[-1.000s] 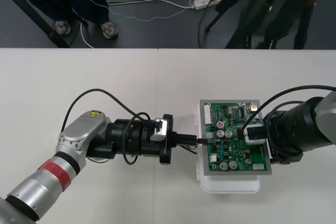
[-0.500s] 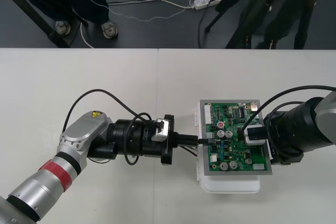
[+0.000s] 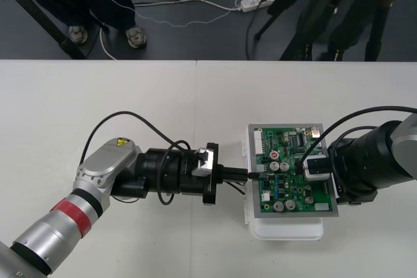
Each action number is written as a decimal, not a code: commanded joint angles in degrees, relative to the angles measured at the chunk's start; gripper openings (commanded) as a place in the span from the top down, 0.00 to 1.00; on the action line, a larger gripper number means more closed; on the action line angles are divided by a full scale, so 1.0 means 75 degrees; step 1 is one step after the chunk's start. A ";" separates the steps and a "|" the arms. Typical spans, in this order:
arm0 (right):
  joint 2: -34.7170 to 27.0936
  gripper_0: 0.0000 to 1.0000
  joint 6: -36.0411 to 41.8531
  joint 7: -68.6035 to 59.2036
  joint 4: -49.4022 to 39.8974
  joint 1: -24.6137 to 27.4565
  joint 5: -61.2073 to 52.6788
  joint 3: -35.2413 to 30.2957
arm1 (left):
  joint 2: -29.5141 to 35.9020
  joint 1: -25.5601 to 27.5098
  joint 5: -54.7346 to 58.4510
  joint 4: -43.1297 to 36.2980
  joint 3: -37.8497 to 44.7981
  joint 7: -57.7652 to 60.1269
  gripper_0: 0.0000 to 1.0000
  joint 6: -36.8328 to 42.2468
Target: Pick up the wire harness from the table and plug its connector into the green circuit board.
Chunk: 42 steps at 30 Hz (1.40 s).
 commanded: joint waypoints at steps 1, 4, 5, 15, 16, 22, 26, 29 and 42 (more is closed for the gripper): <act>-0.0090 0.00 -0.0032 0.0262 -0.0177 -0.0223 -0.0113 0.0089 | -0.0452 -0.0232 -0.0198 -0.0238 -0.0227 0.0324 1.00 0.0444; -0.0090 0.00 -0.0067 0.0250 -0.0177 -0.0234 -0.0113 0.0089 | -0.0499 -0.0232 -0.0198 -0.0238 -0.0227 0.0324 1.00 0.0491; -0.0090 0.00 -0.0067 0.0250 -0.0177 -0.0223 -0.0124 0.0077 | -0.0546 -0.0232 -0.0221 -0.0238 -0.0227 0.0336 1.00 0.0515; -0.0090 0.00 -0.0079 0.0250 -0.0177 -0.0234 -0.0124 0.0077 | -0.0593 -0.0255 -0.0221 -0.0250 -0.0227 0.0324 1.00 0.0550; -0.0090 0.00 -0.0067 0.0238 -0.0177 -0.0234 -0.0124 0.0089 | -0.0593 -0.0255 -0.0221 -0.0250 -0.0227 0.0313 1.00 0.0538; -0.0090 0.00 -0.0067 0.0250 -0.0177 -0.0234 -0.0124 0.0077 | -0.0581 -0.0255 -0.0221 -0.0238 -0.0227 0.0336 1.00 0.0550; -0.0090 0.00 -0.0079 0.0273 -0.0177 -0.0234 -0.0101 0.0065 | -0.0535 -0.0255 -0.0221 -0.0238 -0.0227 0.0383 0.96 0.0550; -0.0090 0.00 -0.0091 0.0285 -0.0177 -0.0234 -0.0042 0.0030 | -0.0394 -0.0255 -0.0221 -0.0250 -0.0227 0.0442 0.42 0.0550; -0.0125 0.00 -0.0231 0.0390 0.0210 -0.0234 -0.0101 -0.0368 | 0.1118 -0.0033 -0.0256 -0.1070 -0.0157 0.0617 0.08 0.0550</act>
